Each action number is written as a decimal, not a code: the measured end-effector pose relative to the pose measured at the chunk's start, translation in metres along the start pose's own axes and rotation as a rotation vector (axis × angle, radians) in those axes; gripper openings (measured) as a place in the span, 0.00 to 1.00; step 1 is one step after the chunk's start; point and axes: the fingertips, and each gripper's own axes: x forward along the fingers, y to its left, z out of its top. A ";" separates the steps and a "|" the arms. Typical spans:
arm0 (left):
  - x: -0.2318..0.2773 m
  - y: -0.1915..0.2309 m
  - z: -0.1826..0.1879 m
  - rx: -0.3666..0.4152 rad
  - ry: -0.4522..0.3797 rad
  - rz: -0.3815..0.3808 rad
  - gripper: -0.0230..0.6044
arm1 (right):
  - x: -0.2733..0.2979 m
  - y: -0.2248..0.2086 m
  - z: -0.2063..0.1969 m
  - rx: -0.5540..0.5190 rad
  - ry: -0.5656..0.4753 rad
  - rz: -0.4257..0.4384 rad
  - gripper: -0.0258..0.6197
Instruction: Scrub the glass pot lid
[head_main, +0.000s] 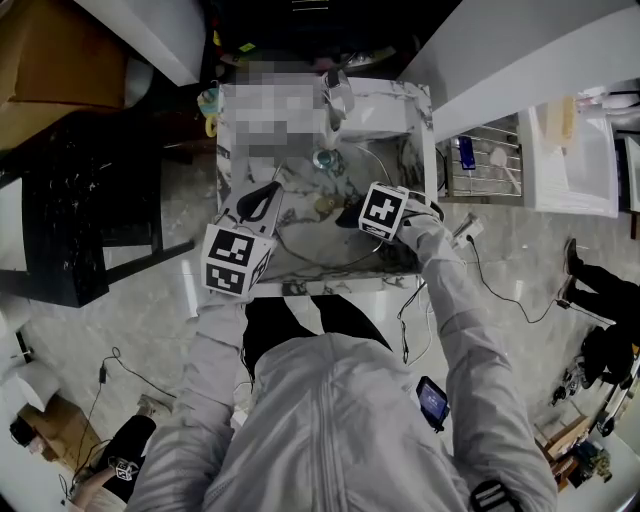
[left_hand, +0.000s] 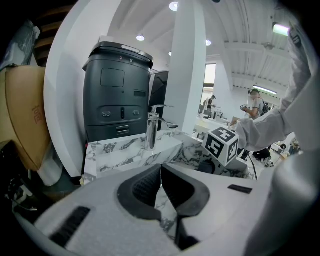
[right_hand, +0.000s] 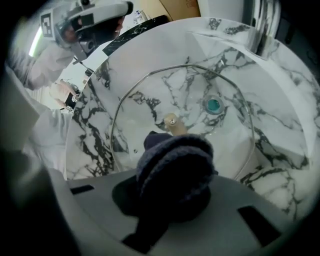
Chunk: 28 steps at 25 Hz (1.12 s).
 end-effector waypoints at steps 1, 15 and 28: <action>0.000 0.000 -0.001 -0.001 0.001 0.000 0.08 | 0.000 -0.004 0.001 0.016 -0.006 -0.014 0.13; -0.001 0.006 0.001 -0.019 -0.012 0.001 0.08 | -0.023 -0.076 0.030 0.211 -0.125 -0.242 0.13; -0.004 0.020 0.000 -0.036 -0.010 0.016 0.08 | -0.051 -0.111 0.101 0.227 -0.318 -0.359 0.13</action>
